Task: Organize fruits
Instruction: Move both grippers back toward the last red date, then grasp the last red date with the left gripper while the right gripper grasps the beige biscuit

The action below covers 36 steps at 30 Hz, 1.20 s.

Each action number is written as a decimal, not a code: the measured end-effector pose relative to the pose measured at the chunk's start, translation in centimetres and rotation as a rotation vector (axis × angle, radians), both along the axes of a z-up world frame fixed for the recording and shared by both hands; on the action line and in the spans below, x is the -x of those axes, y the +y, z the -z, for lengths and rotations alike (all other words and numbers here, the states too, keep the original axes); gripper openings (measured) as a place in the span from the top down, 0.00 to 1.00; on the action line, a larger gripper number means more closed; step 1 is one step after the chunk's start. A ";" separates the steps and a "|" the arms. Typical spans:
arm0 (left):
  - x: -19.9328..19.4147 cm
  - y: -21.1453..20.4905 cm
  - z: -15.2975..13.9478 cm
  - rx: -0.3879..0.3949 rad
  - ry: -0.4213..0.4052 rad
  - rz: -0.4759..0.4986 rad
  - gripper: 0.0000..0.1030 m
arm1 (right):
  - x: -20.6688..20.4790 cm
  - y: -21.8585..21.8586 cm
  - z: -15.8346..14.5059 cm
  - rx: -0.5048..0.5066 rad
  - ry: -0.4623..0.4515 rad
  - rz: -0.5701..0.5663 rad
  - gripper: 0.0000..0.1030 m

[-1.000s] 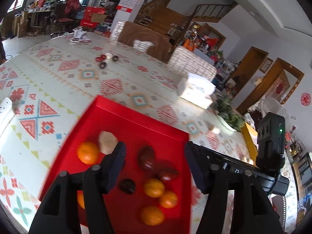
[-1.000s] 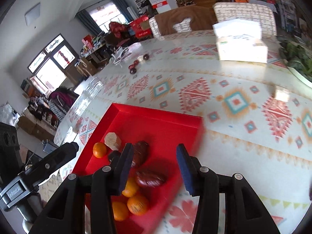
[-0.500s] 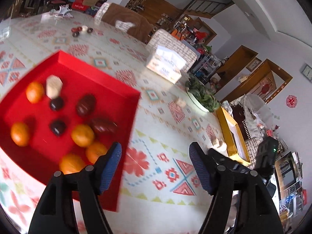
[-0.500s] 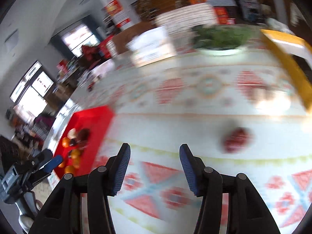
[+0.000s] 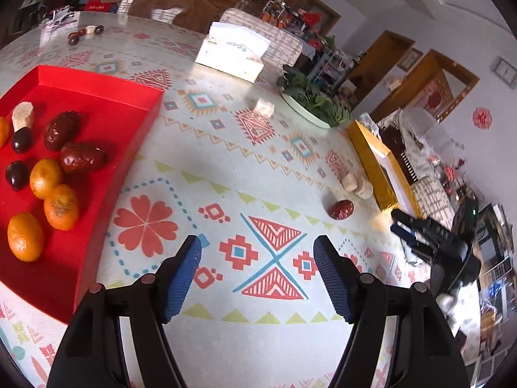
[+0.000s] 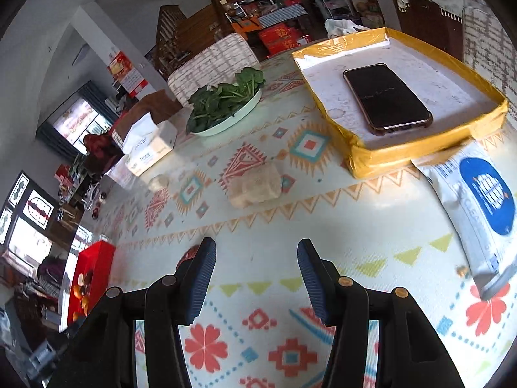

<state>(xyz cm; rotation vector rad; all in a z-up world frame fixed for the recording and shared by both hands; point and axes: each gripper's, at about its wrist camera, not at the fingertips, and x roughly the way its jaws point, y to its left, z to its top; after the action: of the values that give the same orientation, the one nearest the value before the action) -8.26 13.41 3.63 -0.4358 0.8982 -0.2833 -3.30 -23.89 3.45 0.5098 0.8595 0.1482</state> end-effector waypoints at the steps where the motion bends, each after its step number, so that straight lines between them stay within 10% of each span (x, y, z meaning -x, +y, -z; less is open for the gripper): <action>1: 0.1 -0.2 0.0 -0.008 0.000 0.003 0.31 | -0.4 -0.1 0.1 0.006 -0.004 0.006 0.44; 21: -4.8 -10.7 -0.6 -0.226 -0.064 0.257 0.31 | -8.2 1.8 2.3 0.155 0.001 0.014 0.56; 36: -9.7 -19.8 2.9 -0.363 -0.055 0.408 0.31 | -6.8 -0.4 0.9 0.075 -0.055 0.015 0.64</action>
<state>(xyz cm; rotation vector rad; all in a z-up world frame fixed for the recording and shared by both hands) 1.41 -6.38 0.70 0.0946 0.9578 -0.4916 3.55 -24.25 2.50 0.4402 0.8040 0.1156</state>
